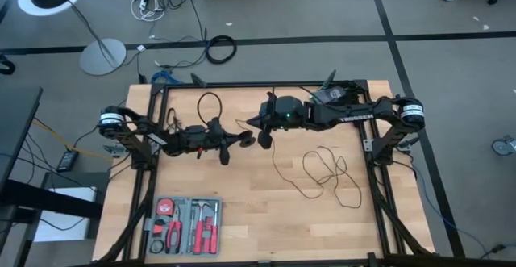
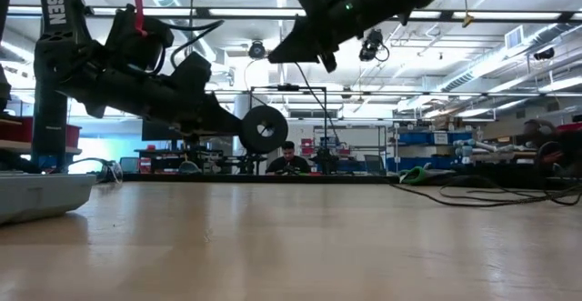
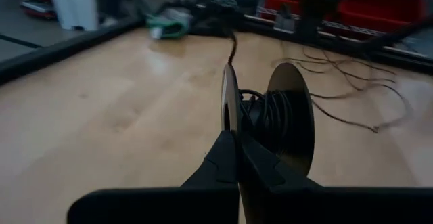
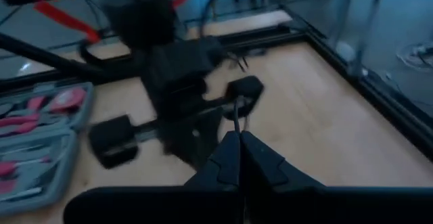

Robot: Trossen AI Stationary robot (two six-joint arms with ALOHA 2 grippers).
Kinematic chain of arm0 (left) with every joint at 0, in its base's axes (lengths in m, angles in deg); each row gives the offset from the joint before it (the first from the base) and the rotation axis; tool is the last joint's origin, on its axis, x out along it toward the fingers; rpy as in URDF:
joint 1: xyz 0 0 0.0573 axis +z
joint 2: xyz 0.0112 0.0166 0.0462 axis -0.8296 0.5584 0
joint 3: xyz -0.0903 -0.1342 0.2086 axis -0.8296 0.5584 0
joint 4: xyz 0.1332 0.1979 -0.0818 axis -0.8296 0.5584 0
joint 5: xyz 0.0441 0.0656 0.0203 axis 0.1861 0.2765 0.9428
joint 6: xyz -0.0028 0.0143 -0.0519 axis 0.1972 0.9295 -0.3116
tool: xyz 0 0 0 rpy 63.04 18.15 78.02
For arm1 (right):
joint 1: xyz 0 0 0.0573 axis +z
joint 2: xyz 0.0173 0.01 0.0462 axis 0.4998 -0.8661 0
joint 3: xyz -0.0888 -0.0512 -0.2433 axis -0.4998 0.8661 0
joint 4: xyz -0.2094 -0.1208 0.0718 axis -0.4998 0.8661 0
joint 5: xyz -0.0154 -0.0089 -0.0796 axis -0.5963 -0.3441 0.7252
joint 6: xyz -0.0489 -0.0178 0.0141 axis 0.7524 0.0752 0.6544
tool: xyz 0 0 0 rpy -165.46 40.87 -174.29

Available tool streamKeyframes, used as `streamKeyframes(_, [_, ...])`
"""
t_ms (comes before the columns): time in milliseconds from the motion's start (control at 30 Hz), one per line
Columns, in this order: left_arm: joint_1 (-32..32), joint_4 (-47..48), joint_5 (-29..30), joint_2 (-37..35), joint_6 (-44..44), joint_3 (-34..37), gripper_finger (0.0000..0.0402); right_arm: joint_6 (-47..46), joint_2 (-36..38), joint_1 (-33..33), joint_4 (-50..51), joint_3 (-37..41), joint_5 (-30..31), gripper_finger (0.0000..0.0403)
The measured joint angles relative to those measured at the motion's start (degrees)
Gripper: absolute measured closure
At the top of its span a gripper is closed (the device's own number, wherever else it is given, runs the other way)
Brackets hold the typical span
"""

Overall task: Coil cords
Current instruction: Coil the black wire on the spool

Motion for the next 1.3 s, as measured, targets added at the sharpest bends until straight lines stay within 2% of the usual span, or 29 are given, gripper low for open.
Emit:
streamKeyframes(167, [0.1,-1.5,5.1,0.0,-1.5,0.0,0.0401,0.5,-0.6,2.6,-0.5,-0.2,0.5,0.0403])
streamKeyframes(400, [0.1,-4.3,5.4,0.0,-5.0,-0.9,0.0401,0.6,-5.4,3.7,-5.2,-0.4,0.6,0.0403])
streamKeyframes(700, [0.1,-11.3,5.3,0.0,-6.5,-1.0,0.0401,-1.5,-10.7,5.2,-2.9,-0.2,4.4,0.0403])
streamKeyframes(833, [0.1,-11.9,4.3,0.0,-6.5,-0.9,0.0401,-3.5,-10.7,6.1,1.8,-0.2,9.4,0.0403])
streamKeyframes(1067, [0.1,-12.4,1.4,0.0,-7.6,-0.9,0.0401,-9.4,-9.6,6.4,17.0,-0.2,18.5,0.0403])
streamKeyframes(1200, [0.1,-9.0,1.1,0.0,-6.3,-0.9,0.0401,-11.2,-6.8,6.5,22.3,-0.2,22.7,0.0403])
streamKeyframes(1300, [0.1,-5.6,1.3,0.0,-5.0,-0.9,0.0401,-11.3,-4.3,6.5,23.7,-0.2,23.3,0.0403])
